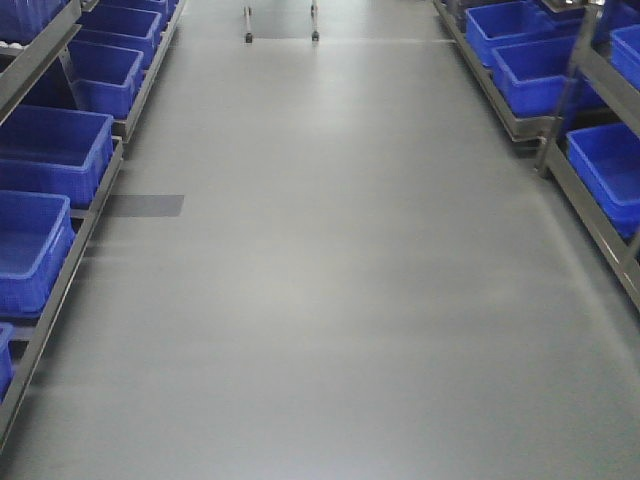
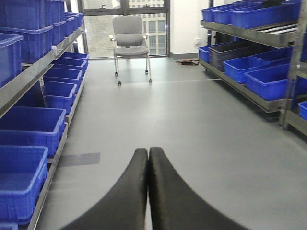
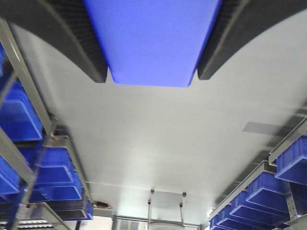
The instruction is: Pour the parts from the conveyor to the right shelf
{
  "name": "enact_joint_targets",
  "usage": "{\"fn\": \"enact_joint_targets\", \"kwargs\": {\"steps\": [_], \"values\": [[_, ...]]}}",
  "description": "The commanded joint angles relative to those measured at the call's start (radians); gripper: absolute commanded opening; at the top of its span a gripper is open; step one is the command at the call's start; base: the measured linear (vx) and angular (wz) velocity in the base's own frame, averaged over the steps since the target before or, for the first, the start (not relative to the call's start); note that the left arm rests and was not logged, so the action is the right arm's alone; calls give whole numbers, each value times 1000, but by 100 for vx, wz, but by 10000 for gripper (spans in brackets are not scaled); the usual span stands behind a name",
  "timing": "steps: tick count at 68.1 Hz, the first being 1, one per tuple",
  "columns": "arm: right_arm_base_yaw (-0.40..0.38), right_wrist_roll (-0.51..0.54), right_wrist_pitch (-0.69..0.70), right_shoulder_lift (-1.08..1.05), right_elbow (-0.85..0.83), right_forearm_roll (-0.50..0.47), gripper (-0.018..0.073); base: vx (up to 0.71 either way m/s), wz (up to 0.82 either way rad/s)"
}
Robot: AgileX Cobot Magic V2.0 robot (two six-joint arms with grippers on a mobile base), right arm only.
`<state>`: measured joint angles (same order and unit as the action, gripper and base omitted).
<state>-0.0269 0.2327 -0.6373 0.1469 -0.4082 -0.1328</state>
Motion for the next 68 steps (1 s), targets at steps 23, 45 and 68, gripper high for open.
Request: {"fn": "enact_joint_targets", "kwargs": {"steps": [23,45,68], "values": [[-1,4,74,14,-27,-8,-6,69,19],[-1,4,74,14,-27,-8,-6,65,1],[-1,4,74,14,-27,-8,-6,60,-24]]}}
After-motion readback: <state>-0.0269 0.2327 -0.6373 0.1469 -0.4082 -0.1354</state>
